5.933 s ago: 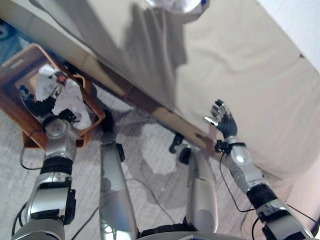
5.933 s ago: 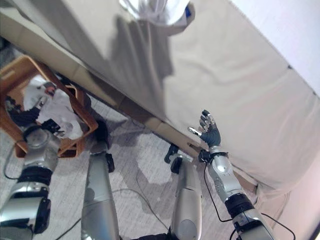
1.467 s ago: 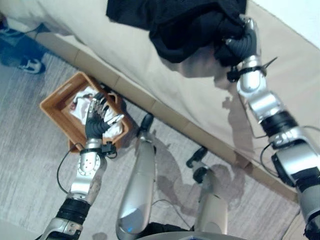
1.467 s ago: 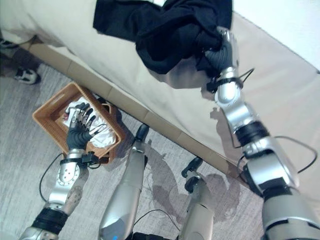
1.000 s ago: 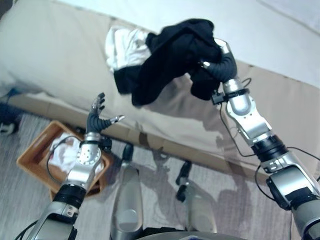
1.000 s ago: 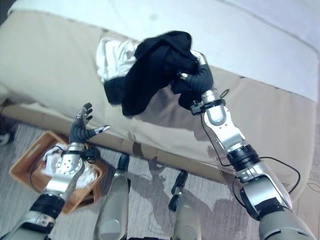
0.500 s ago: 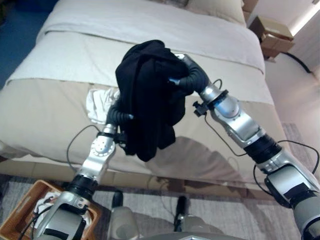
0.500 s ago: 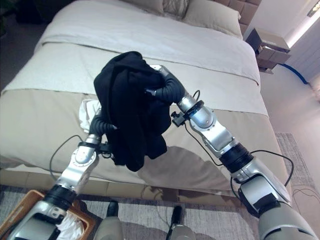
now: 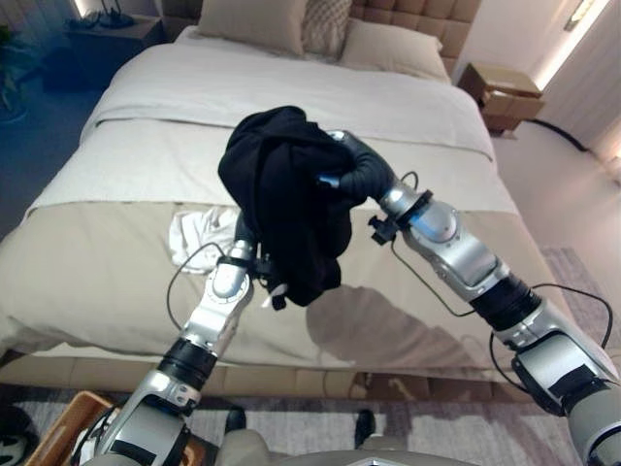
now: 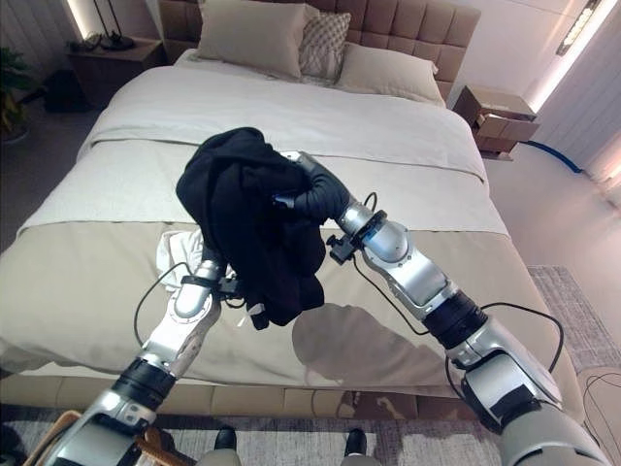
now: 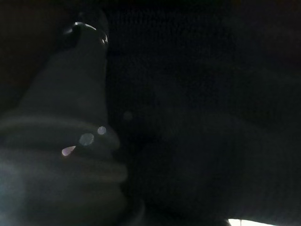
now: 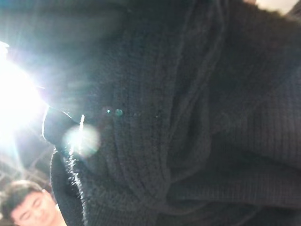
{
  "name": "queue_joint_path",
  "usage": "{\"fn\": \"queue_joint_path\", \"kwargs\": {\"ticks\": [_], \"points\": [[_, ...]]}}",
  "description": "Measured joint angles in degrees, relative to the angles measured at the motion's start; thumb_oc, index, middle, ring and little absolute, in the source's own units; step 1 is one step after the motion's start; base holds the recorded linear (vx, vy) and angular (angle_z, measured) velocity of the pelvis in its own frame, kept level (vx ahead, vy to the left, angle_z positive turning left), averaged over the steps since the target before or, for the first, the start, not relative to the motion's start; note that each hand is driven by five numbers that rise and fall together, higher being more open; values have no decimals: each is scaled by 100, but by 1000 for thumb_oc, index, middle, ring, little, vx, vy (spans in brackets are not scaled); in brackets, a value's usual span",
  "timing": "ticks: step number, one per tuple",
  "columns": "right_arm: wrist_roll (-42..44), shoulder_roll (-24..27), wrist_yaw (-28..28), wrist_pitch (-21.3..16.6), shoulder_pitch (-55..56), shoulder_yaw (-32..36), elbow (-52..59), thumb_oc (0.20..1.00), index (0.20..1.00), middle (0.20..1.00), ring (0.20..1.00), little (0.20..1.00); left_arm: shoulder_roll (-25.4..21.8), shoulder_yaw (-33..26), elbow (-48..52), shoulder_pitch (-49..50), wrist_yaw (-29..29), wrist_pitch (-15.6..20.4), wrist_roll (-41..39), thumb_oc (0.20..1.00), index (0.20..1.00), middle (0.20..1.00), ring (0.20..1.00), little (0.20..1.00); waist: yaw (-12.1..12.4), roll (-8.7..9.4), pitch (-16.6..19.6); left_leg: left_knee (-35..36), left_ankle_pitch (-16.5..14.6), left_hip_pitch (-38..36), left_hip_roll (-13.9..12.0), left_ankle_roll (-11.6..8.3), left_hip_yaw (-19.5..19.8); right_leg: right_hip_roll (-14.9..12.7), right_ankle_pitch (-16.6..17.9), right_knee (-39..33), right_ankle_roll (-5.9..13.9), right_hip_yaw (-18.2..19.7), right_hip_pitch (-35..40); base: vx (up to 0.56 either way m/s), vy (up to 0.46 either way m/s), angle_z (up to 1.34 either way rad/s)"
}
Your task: Pick up clothes into the bucket
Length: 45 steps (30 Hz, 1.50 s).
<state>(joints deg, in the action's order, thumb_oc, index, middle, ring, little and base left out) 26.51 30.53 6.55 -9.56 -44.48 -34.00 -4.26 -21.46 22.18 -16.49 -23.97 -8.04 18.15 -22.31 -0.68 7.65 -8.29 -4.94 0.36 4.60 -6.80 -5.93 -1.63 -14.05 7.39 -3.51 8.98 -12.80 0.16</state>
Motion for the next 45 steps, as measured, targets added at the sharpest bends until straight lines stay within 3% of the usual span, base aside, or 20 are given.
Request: {"fn": "queue_joint_path", "kwargs": {"ticks": [1,2,3,9,18,19,20,36,45], "points": [[1,-1,8,0,0,-20,1,200,200,200,200,200,27,59,0,-33,33,-11,-62,1000,1000,1000,1000,1000,-6,-3,2,4,2,-3,0,2,0,-1,0,0,0,0,0,0,0,0],[1,-5,25,6,0,-56,1,200,200,200,200,200,40,172,-9,-80,94,-35,-219,727,727,727,727,727,-8,-11,10,7,5,-4,0,6,0,-1,0,1,0,2,0,0,0,0],[2,-6,38,16,0,-56,1,200,200,200,200,200,47,190,-11,-90,136,-47,-296,200,200,200,200,200,-2,-13,15,7,6,-4,0,8,0,0,0,1,0,1,0,0,0,0],[251,-50,59,90,85,-152,0,200,200,200,200,200,456,318,-182,-79,775,-135,-1920,200,200,200,200,200,-17,-16,88,73,7,-173,-1,9,-112,-5,-5,2,4,96,60,11,2,-8],[368,-108,130,90,622,-154,-6,200,200,200,200,200,502,116,-198,421,1148,-168,-2246,200,200,200,200,200,-9,-18,362,185,14,-286,-9,17,-140,-2,-23,-5,26,118,106,1,0,-1],[366,-173,151,90,767,-102,-7,354,354,354,354,354,451,75,-193,519,1201,-176,-2245,200,200,200,200,200,-3,-16,365,214,21,-336,-12,27,-138,-5,-31,-21,34,109,164,0,0,0],[366,-195,162,91,824,-94,-8,1000,1000,1000,1000,1000,456,65,-193,563,1208,-176,-2245,200,200,200,200,200,-9,-14,367,224,19,-362,-16,28,-141,-7,-38,-24,39,111,176,0,0,0],[747,-476,524,100,2002,817,12,1000,1000,1000,1000,1000,441,-651,122,985,1205,-203,-2246,200,200,200,200,200,10,-23,372,368,91,-425,-6,36,-105,-13,-48,-87,54,37,250,-2,1,1],[738,-590,492,72,2949,1675,-818,1000,1000,1000,1000,1000,406,-1123,275,1743,1351,-155,-2234,200,200,200,200,200,10,-137,396,468,92,-562,-3,42,-119,-18,-67,-157,75,7,368,0,0,0]]}}
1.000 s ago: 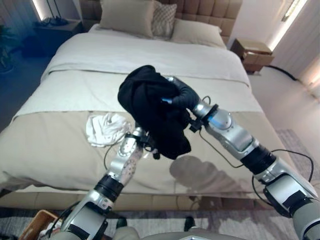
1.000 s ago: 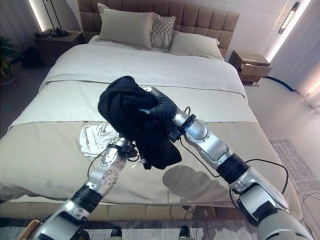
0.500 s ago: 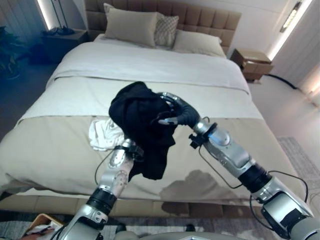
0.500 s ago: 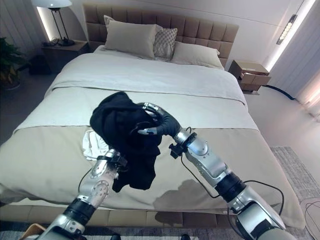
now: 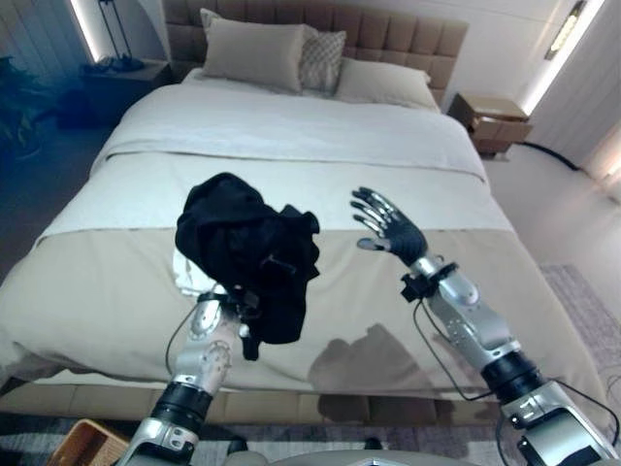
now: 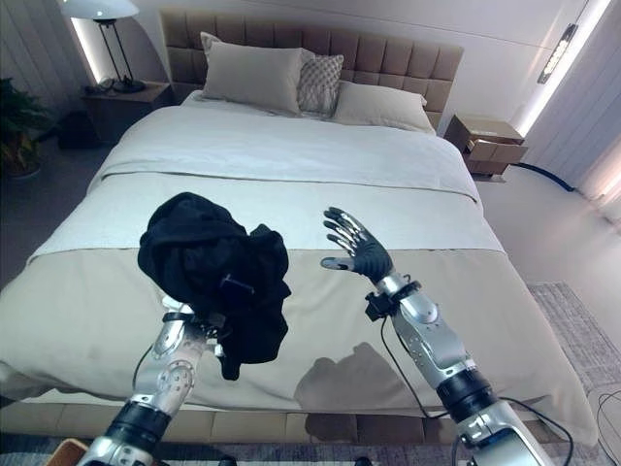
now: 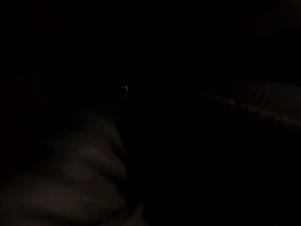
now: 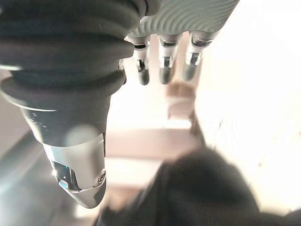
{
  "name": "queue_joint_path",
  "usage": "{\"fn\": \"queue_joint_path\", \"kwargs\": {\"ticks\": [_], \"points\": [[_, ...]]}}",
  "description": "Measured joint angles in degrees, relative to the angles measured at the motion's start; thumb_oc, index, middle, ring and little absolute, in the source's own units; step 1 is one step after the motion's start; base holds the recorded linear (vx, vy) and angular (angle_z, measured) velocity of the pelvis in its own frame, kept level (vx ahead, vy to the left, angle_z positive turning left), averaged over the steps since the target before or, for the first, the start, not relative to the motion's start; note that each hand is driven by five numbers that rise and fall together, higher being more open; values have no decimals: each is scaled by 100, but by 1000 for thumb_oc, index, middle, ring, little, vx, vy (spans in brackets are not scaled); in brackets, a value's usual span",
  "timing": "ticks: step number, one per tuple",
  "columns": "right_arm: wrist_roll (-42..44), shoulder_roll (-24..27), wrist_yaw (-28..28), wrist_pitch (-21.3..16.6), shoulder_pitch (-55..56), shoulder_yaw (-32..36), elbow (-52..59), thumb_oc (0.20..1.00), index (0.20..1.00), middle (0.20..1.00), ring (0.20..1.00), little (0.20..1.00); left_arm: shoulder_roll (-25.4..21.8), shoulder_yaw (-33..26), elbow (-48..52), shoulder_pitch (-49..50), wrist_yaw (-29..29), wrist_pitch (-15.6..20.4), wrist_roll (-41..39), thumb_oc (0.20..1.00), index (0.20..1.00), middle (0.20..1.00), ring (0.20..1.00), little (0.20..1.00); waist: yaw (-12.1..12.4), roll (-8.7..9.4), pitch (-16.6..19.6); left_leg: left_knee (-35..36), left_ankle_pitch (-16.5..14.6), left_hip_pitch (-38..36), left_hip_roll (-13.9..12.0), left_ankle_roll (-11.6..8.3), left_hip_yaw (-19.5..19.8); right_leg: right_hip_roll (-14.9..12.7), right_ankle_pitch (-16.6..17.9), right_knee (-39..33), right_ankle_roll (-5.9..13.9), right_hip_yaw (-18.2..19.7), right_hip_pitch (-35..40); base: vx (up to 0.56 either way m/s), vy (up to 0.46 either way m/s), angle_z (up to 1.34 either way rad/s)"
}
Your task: Pick up clothes into the bucket
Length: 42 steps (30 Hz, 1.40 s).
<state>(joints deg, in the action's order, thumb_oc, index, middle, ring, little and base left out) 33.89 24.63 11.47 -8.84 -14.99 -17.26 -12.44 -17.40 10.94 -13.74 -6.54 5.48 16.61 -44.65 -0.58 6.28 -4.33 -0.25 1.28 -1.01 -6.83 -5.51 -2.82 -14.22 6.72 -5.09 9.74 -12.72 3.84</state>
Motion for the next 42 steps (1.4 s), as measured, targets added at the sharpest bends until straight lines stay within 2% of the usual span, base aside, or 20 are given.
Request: {"fn": "queue_joint_path", "kwargs": {"ticks": [12,17,20,22,23,24,25,26,27,28,29,30,31,32,34,36,38,39,41,42], "points": [[-1082,-328,-887,-107,433,555,-917,1000,1000,1000,1000,1000,252,-1026,9,995,-178,66,141,200,200,200,200,200,127,-281,-7,55,-7,-49,1,48,210,5,-117,3,55,-206,225,0,-34,10],[-1074,-385,-918,-190,958,664,-839,1000,1000,1000,1000,1000,396,-1250,22,1198,-467,179,460,200,200,200,200,200,363,-387,-71,-36,126,120,-27,-152,965,168,-365,94,59,-963,590,-136,-123,67],[-1072,-382,-889,-230,1104,751,-731,1000,1000,1000,1000,1000,378,-1471,26,1324,-576,224,522,200,200,200,200,200,564,-567,-226,-77,284,491,-195,-273,1445,432,-549,283,-17,-1334,473,-270,-82,86],[-1072,-281,-888,-272,1088,837,-733,1000,1000,1000,1000,1000,387,-1510,29,1266,-685,275,564,200,200,200,200,200,631,-793,-436,3,618,844,-345,-394,1778,610,-722,576,-146,-1582,219,-182,27,81],[-1074,-252,-895,-273,1058,849,-737,1000,1000,1000,1000,1000,388,-1507,27,1266,-720,283,567,200,200,200,200,200,633,-864,-508,46,596,950,-416,-299,1687,618,-800,687,-205,-1685,126,-267,38,60],[-1075,-260,-902,-272,1050,842,-740,1000,1000,1000,1000,1000,374,-1522,15,1275,-788,278,567,200,200,200,200,200,643,-883,-603,50,384,1027,-574,74,1216,566,-910,938,-298,-1759,10,-268,62,46],[-1076,-267,-903,-272,1067,837,-740,1000,1000,1000,1000,1000,373,-1536,16,1271,-798,279,567,200,200,200,200,200,634,-846,-626,35,306,1041,-608,168,1021,504,-987,1035,-322,-1792,-32,-311,85,33],[-1075,-288,-930,-273,1057,788,-746,1000,1000,1000,1000,1000,344,-1558,10,1244,-831,285,571,200,200,200,200,200,584,-719,-703,-170,30,1069,-696,389,329,320,-1028,1204,-426,-1916,-27,-131,150,30],[-1075,-338,-951,-273,1061,734,-746,1000,1000,1000,1000,1000,317,-1557,-58,1125,-902,286,571,200,200,200,200,200,495,-407,-848,-795,-62,1181,-588,487,22,-59,-1125,1394,-444,-1970,-13,-59,119,26],[-1076,-346,-939,-271,1066,691,-713,1000,1000,1000,1000,1000,316,-1561,-68,1116,-950,286,573,200,200,200,200,200,460,-315,-860,-1203,-97,1246,-497,484,-60,-218,-1147,1485,-397,-1967,16,67,135,30],[-1076,-312,-947,-269,1109,653,-620,1000,1000,1000,1000,1000,326,-1548,-75,1111,-990,285,583,200,200,200,200,200,372,-365,-834,-1338,-162,1289,-520,442,-231,-247,-1171,1502,-324,-2041,78,106,109,62],[-1075,-221,-955,-271,1202,667,-529,1000,1000,1000,1000,1000,359,-1519,-135,953,-1056,286,740,200,200,200,200,200,162,-545,-761,-1010,-259,1264,-571,191,-281,-161,-1297,1616,-42,-2081,138,124,198,84],[-1077,-263,-977,-229,1256,691,-558,1000,1000,1000,1000,1000,302,-1480,-210,786,-1112,282,836,200,200,200,200,200,165,-432,-750,-886,-308,1265,-512,166,-487,-208,-1301,1577,-20,-2085,158,72,343,117],[-1086,-337,-940,-199,1297,652,-566,1000,1000,1000,1000,1000,240,-1471,-200,608,-1212,285,952,200,200,200,200,200,149,-226,-715,-650,-158,1185,-362,193,-581,-380,-1210,1420,-153,-2054,165,44,291,84],[-1119,-364,-956,-199,1182,614,-601,1000,1000,1000,1000,1000,180,-1491,-216,515,-1445,289,1230,200,200,200,200,200,206,-230,-740,-940,43,1362,-154,248,-532,-638,-1185,1812,9,-2159,155,53,187,57],[-1124,-391,-934,-188,1227,474,-598,1000,1000,1000,1000,1000,112,-1492,-206,533,-1688,276,1518,200,200,200,200,200,292,-143,-716,-1147,15,1362,164,229,-405,-1044,-1277,2344,-70,-2065,172,-108,96,61],[-1123,-355,-933,-188,1171,279,-585,1000,1000,1000,1000,1000,-36,-1443,-202,369,-1881,298,1775,200,200,200,200,200,239,-97,-927,-1254,140,1379,392,391,-114,-1300,-1165,3188,-214,-1607,-80,-213,-13,86],[-1089,-384,-938,-185,1060,123,-519,1000,1000,1000,1000,1000,-185,-1434,-230,249,-2040,320,1917,200,200,200,200,200,248,-153,-1027,-1329,167,1594,368,444,58,-1049,-1430,3565,-76,-602,-568,-176,-48,73],[-1015,-442,-917,-202,821,33,-470,1000,1000,1000,1000,1000,-457,-1440,-362,-74,-2244,334,1917,200,200,200,200,200,256,-127,-1162,-1280,191,1882,342,523,211,-614,-1708,3086,165,243,-1005,-140,-12,41],[-957,-488,-942,-213,643,-63,-491,1000,1000,1000,1000,1000,-594,-1447,-397,-170,-2409,352,1920,200,200,200,200,200,325,-7,-1236,-1325,235,2066,339,415,148,-600,-1531,2628,79,128,-1281,-121,-11,8]]}}
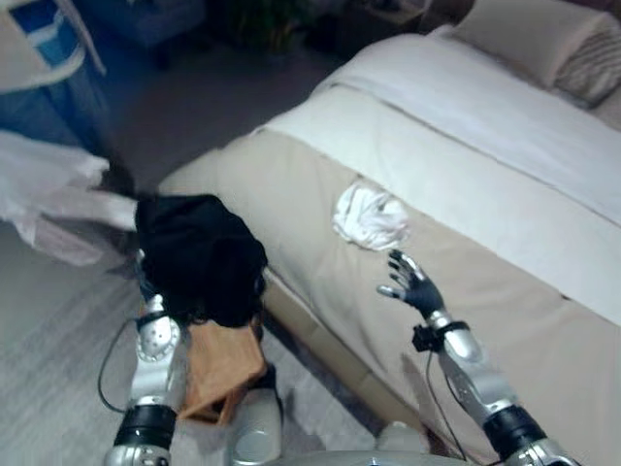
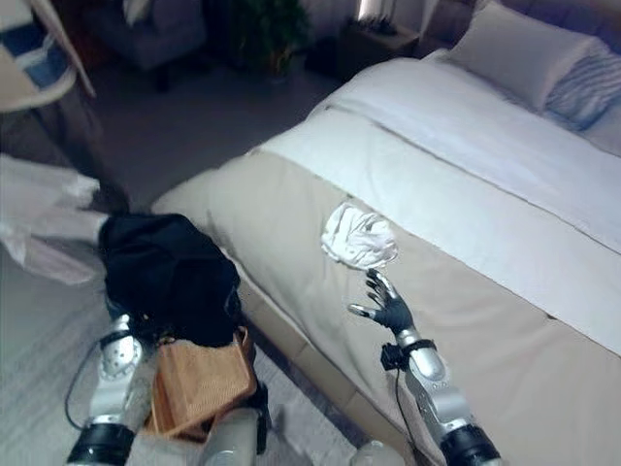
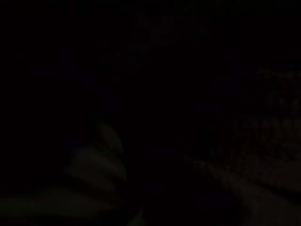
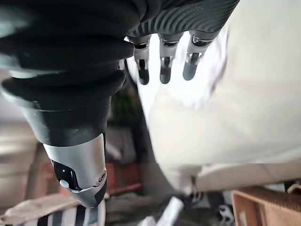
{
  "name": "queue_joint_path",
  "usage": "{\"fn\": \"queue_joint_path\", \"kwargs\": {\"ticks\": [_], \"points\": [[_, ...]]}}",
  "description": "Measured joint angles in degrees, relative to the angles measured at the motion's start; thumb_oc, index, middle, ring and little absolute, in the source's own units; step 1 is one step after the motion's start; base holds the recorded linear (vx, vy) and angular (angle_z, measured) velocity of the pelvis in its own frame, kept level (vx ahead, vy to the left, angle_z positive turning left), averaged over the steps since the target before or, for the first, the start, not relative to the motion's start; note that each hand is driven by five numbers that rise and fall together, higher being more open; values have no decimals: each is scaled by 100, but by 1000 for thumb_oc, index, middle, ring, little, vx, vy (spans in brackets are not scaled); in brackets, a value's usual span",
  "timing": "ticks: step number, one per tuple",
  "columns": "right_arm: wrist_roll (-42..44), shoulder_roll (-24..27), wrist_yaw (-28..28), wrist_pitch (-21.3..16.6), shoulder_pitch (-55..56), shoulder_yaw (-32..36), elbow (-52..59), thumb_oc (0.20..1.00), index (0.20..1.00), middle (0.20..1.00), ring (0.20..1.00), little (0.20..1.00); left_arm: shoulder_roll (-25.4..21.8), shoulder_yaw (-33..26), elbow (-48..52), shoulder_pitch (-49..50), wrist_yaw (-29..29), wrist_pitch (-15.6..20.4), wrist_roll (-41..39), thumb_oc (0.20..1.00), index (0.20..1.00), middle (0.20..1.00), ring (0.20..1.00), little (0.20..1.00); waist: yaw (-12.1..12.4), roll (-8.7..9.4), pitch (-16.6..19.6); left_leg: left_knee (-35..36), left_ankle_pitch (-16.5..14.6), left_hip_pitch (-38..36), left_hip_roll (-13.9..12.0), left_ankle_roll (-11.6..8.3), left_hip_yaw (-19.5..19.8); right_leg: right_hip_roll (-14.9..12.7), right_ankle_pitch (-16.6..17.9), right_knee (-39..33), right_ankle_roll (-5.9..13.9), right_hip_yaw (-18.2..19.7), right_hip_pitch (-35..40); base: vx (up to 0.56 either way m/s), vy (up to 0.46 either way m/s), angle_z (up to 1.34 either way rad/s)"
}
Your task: Pick up clothes into the bucket
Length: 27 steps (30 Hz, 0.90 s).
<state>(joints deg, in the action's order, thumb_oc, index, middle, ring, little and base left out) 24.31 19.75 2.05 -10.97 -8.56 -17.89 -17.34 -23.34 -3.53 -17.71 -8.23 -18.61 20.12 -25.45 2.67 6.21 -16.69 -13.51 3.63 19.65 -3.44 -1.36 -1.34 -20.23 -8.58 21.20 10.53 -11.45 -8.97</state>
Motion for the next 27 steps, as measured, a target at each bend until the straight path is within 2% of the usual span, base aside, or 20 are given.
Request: {"fn": "queue_joint_path", "kwargs": {"ticks": [1,2,3,5,7,8,12,18,21,27], "points": [[10,-65,1,-9,-175,-42,-13,1000,1000,1000,1000,1000,-112,-29,17,-29,-78,53,5,200,200,200,200,200,-5,61,-67,-79,-70,136,-1,-77,3,9,70,-236,-54,-86,-148,-93,-35,5],[11,-73,1,-10,-334,-79,-59,1000,1000,1000,1000,1000,-107,-49,3,-85,-137,52,6,200,200,200,200,200,-40,-20,-195,-134,-74,215,-56,-84,74,62,74,-259,31,-145,-106,-106,-18,12],[56,-84,-21,-9,-448,-99,-134,1000,1000,1000,1000,1000,-8,6,-2,-175,-228,53,9,200,200,200,200,200,-32,-93,-335,-108,-76,354,-169,-106,156,222,80,-277,20,-193,-226,-67,3,20],[114,-80,-138,-21,-642,-218,-171,1000,1000,1000,1000,1000,96,69,-64,-353,-454,110,155,200,200,200,200,200,-57,-144,-580,-122,-60,625,-282,-140,306,357,36,-171,-48,-348,-425,-90,-16,23],[173,-69,-218,-53,-823,-333,-170,1000,1000,1000,1000,1000,85,201,-221,-613,-705,141,260,200,200,200,200,200,-36,-105,-803,-133,7,861,-336,-219,326,408,32,-44,-137,-332,-738,-136,12,0],[189,-92,-261,-61,-922,-419,-172,1000,1000,1000,1000,1000,90,220,-240,-663,-842,140,311,200,200,200,200,200,-64,-95,-916,-143,180,989,-342,-284,341,396,69,32,-137,-329,-894,-180,41,-14],[182,-141,-555,-209,-1483,-680,-170,1000,1000,1000,1000,1000,-151,212,-659,-1224,-1349,141,473,200,200,200,200,200,-172,-6,-1214,-402,163,1618,-321,-307,314,308,66,328,-138,-232,-1578,-96,25,-7],[161,-108,-934,-441,-2083,-735,-78,1000,1000,1000,1000,1000,-574,191,-1006,-1902,-1920,139,666,200,200,200,200,200,-226,104,-1390,-798,167,2624,-306,-319,365,258,60,742,-144,-147,-2564,-13,24,-2],[90,-31,-1094,-470,-2179,-719,-17,1000,1000,1000,1000,1000,-765,200,-1016,-2089,-2055,129,665,200,200,200,200,200,-335,138,-1398,-972,170,3103,-226,-312,467,184,50,888,-145,-189,-2960,15,48,11],[-17,77,-1329,-550,-2187,-678,-43,1000,1000,1000,1000,1000,-916,474,-1086,-2729,-2174,23,667,200,200,200,200,200,-365,148,-1398,-1276,168,3938,-55,-308,613,0,-17,1227,-123,-302,-3680,36,41,11]]}}
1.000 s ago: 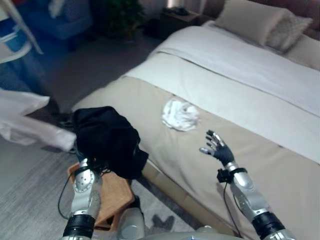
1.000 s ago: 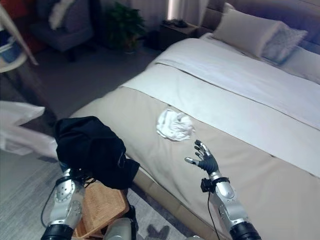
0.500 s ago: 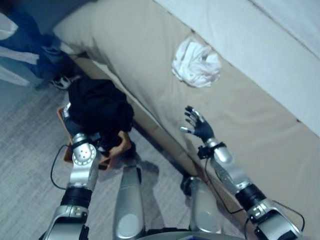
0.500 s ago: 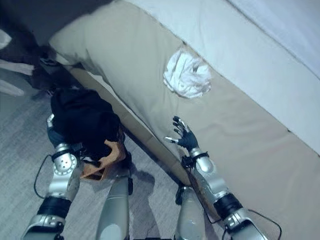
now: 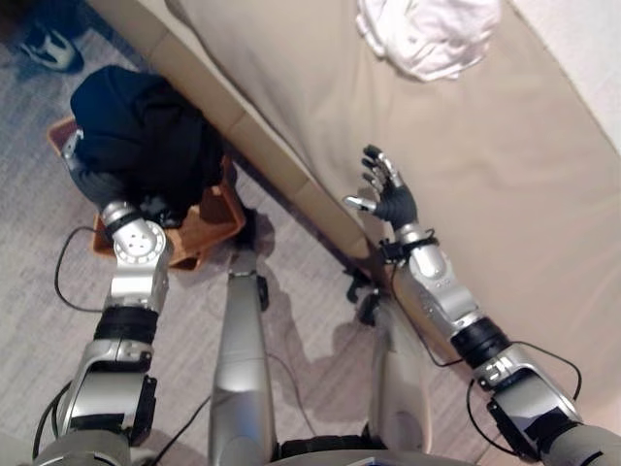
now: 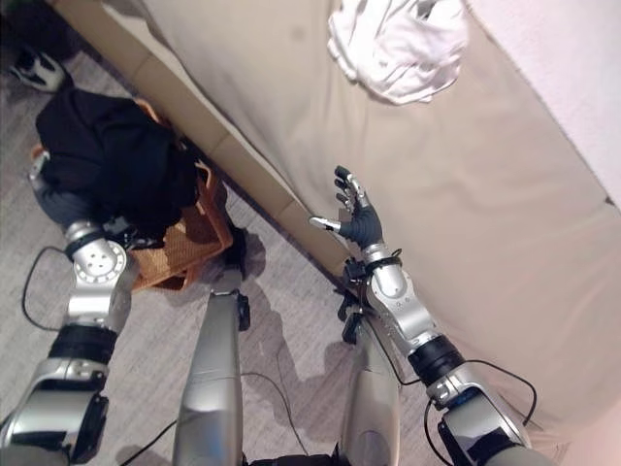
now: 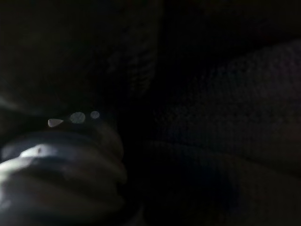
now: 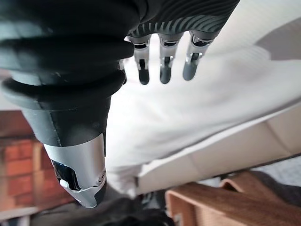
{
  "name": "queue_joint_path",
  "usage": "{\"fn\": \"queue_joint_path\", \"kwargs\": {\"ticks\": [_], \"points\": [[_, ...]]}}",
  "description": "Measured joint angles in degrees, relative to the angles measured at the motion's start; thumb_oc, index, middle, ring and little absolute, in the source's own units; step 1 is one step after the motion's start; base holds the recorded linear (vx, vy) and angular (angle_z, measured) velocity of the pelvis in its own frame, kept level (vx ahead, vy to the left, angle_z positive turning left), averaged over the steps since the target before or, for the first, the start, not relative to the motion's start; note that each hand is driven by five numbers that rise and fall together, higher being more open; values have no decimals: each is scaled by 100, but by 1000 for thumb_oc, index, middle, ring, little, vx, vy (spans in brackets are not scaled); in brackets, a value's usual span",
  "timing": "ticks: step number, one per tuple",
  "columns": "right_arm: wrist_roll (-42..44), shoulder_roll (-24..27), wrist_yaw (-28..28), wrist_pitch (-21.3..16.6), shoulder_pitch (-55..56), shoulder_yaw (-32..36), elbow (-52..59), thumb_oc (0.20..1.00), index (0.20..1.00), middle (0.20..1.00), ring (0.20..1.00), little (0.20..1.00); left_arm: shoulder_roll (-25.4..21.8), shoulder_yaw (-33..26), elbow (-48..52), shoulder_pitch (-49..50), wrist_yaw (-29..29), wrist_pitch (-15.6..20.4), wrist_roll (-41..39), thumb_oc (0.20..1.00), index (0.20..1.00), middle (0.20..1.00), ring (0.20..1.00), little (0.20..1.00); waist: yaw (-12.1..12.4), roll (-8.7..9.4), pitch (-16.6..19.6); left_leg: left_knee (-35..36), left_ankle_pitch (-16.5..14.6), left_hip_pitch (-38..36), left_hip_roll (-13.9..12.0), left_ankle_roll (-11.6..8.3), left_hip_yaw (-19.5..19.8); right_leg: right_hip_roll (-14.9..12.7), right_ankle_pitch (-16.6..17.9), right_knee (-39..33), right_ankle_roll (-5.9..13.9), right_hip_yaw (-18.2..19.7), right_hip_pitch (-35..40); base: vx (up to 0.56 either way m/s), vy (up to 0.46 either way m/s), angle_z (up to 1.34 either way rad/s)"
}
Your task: Pick up clothes into the bucket
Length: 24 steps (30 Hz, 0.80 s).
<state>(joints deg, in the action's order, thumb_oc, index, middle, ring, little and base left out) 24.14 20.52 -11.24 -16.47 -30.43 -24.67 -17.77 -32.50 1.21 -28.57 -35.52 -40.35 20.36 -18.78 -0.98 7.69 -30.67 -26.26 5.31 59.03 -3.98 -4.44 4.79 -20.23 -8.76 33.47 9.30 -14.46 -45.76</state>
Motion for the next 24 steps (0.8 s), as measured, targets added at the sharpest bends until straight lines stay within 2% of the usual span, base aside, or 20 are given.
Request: {"fn": "queue_joint_path", "kwargs": {"ticks": [8,13,14,18,24], "points": [[3,-2,-60,-119,-37,-21,-29,1000,1000,1000,1000,1000,-233,-27,-550,-468,-394,-148,5,200,200,200,200,200,13,82,22,-128,-1,380,29,-2,126,-8,-21,73,30,-69,-272,33,4,4],[15,14,-58,-146,0,-36,-22,1000,1000,1000,1000,1000,-481,-43,-1389,-611,-833,-421,78,200,200,200,200,200,-137,151,67,-258,0,668,6,-1,183,28,-21,63,27,-133,-458,8,6,-1],[31,42,-58,-181,28,-32,-23,1000,1000,1000,1000,1000,-507,-51,-1554,-604,-910,-563,140,200,200,200,200,200,-194,151,67,-313,0,721,-2,0,184,37,-19,53,27,-138,-482,13,18,-6],[205,58,-8,-247,53,-51,2,1000,1000,1000,1000,1000,-479,-68,-2454,-713,-925,-669,232,200,200,200,200,200,-283,167,77,-470,-82,786,-54,77,179,93,-3,24,2,-149,-466,10,22,-7],[430,163,76,-328,120,-35,105,1000,1000,1000,1000,1000,-346,-117,-2443,-706,-712,-711,-238,200,200,200,200,200,-315,182,87,-476,-86,826,-77,73,189,120,-4,20,1,-149,-500,1,6,-1]]}}
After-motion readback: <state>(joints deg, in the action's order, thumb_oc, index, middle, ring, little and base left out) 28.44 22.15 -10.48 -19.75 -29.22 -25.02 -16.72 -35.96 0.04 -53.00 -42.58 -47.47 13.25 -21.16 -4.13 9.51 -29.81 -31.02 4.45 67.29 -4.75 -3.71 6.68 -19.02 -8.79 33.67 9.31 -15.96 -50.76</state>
